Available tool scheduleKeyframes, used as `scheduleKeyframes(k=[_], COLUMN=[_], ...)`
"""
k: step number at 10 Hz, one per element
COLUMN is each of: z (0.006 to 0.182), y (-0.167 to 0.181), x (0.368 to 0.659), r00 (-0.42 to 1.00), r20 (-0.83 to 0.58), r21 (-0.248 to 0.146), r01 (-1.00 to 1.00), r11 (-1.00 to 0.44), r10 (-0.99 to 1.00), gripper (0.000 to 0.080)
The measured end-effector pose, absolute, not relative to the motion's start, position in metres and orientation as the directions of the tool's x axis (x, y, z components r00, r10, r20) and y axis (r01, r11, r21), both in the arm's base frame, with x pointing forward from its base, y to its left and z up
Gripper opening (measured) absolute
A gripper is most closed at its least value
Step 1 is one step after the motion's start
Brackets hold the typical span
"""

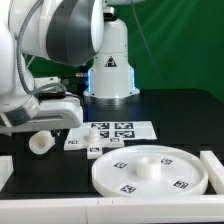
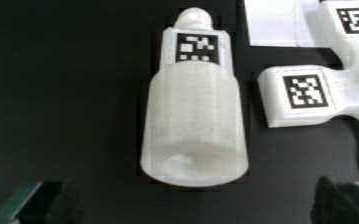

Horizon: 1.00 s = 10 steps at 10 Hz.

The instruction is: Assemble round table

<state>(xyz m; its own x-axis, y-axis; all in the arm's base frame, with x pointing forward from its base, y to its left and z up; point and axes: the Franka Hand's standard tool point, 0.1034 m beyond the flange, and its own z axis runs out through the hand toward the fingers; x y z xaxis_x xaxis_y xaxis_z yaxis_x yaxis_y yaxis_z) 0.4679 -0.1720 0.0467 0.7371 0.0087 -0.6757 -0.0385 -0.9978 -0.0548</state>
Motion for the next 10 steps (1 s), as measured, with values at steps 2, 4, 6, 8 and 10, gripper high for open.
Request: scheduleKeyframes(k=[2, 4, 6, 8, 10], z=[0.047, 0.045, 0.038, 0.038, 0.030], y=[-0.172, -0.173, -0.168, -0.169, -0.170], x=[0.468, 0.456, 0.456, 0.456, 0.446], r00=[0.737, 0.673, 0.640, 0.641, 0.611], r20=[-0.676, -0.739, -0.764, -0.764, -0.788], r21=[-0.055, -0.021, 0.004, 0.002, 0.004], r01=[-0.038, -0.081, -0.118, -0.116, -0.124], r11=[-0.998, -0.997, -0.993, -0.993, -0.992], r10=[0.009, -0.039, -0.079, -0.076, -0.079], gripper=[0.0649, 0.0649, 0.0649, 0.0649, 0.0649])
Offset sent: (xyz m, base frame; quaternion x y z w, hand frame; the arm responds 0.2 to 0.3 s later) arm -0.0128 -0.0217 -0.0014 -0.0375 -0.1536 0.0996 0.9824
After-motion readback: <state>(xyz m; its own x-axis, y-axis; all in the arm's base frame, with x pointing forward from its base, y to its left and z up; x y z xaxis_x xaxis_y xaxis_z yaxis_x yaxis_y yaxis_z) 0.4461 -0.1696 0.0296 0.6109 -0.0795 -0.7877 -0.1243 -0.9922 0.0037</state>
